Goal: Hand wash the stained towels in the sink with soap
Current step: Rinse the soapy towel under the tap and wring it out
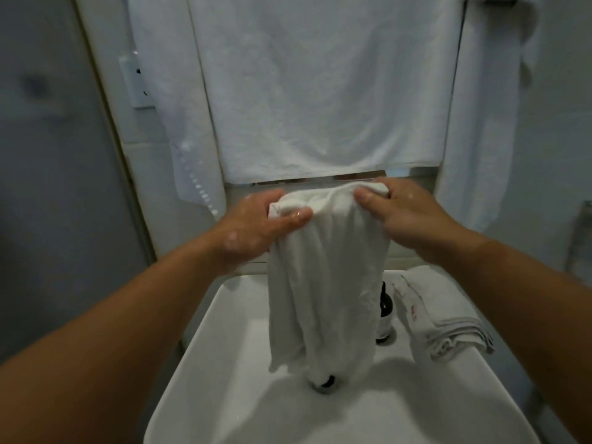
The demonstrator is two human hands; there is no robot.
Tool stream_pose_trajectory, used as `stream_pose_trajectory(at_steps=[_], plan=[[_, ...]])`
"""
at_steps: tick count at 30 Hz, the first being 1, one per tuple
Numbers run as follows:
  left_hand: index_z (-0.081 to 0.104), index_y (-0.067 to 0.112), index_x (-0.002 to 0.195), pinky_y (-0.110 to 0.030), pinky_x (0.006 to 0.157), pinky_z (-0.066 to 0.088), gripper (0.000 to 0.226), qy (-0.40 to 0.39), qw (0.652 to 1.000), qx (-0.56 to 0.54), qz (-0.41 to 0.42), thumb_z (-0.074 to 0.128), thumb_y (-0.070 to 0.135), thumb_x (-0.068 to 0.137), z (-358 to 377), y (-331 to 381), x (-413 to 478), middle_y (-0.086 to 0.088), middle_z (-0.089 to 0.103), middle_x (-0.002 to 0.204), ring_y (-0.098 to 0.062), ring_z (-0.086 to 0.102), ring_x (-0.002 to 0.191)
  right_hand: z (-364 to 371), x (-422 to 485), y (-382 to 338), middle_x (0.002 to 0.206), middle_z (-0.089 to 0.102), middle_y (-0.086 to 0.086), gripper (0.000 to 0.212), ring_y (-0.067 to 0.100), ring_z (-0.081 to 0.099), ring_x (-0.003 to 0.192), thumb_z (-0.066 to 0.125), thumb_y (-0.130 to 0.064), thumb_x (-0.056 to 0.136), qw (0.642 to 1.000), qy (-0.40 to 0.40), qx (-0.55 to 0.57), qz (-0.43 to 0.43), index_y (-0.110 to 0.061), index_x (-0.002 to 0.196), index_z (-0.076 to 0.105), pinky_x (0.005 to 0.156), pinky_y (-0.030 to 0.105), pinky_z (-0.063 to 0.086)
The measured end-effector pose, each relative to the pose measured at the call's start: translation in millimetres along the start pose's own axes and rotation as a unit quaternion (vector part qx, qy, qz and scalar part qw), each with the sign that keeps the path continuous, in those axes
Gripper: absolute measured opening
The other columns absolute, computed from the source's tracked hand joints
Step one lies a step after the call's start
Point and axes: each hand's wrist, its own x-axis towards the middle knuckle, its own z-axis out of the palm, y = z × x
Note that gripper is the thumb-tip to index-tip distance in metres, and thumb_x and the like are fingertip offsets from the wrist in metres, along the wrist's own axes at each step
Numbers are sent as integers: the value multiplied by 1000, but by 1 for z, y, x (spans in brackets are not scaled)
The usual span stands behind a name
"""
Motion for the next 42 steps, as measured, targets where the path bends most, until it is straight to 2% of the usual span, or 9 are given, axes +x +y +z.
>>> stream_pose_trajectory(at_steps=[3, 7, 12, 17, 24, 28, 31, 39, 42], plan=[[67, 9, 117, -40, 89, 54, 43, -113, 962, -239, -68, 77, 29, 80, 16, -23, -17, -13, 73, 111, -21, 67, 100, 11, -13, 16, 90, 65, -6, 29, 16, 60, 85, 52, -51, 100, 999, -50, -1, -9, -26, 93, 65, 72, 35, 48], [63, 13, 128, -39, 100, 53, 59, -146, 956, -243, -75, 79, 8, 72, 38, -36, -31, -11, 71, 123, -26, 65, 116, 27, -26, 33, 79, 61, -11, 43, 13, 57, 76, 41, -63, 99, 976, -24, -205, -64, -29, 80, 60, 62, 32, 41], [62, 16, 130, -43, 106, 50, 66, -216, 939, -252, -94, 82, 46, 74, 48, -33, -41, -6, 70, 127, -27, 64, 121, 32, -33, 34, 76, 70, 4, 37, 22, 71, 70, 55, -46, 101, 994, -82, -15, 67, -17, 81, 65, 63, 35, 57], [64, 15, 105, -36, 82, 51, 16, -179, 941, -265, -114, 70, 22, 92, 53, -22, -31, -1, 71, 95, -21, 64, 95, 37, -35, 22, 102, 77, 8, 36, 26, 75, 94, 70, -40, 92, 920, -192, 296, 174, -11, 112, 69, 81, 43, 60], [57, 25, 74, -53, 73, 52, 23, -52, 974, -198, -96, 78, 24, 82, 26, -32, -16, -4, 61, 75, -22, 58, 76, 31, -19, 31, 104, 74, 16, 54, 29, 74, 94, 81, 10, 72, 956, -142, 207, 150, -16, 118, 68, 79, 42, 63], [55, 21, 76, -58, 66, 55, 33, 71, 994, -24, -74, 73, 47, 68, -7, -43, -7, -4, 58, 67, -19, 55, 64, -7, -7, 27, 93, 73, -4, 44, 2, 64, 78, 73, -4, 79, 983, -142, -83, 79, -26, 118, 73, 54, 5, 45], [53, 12, 83, -51, 63, 53, 42, 138, 988, 42, -64, 69, 49, 72, -28, -43, 1, -7, 59, 66, -19, 52, 59, -28, 5, 27, 77, 74, -7, 14, -7, 59, 58, 71, -17, 84, 962, -138, -235, 20, -27, 83, 80, 44, 7, 39], [54, 14, 87, -38, 62, 44, 30, 268, 954, 132, -15, 68, 40, 93, -47, -30, 12, -9, 63, 82, -30, 60, 75, -27, 15, 7, 89, 68, -2, 26, 17, 59, 82, 48, -18, 98, 1000, 20, -6, 20, -18, 88, 72, 68, 30, 45], [60, 20, 88, -43, 66, 54, 22, 265, 958, 113, -18, 69, 40, 92, -53, -34, 11, -6, 66, 81, -30, 64, 75, -28, 19, 3, 93, 68, 3, 22, 24, 60, 85, 53, -28, 95, 1000, -19, -3, -10, -14, 90, 70, 73, 37, 48]])
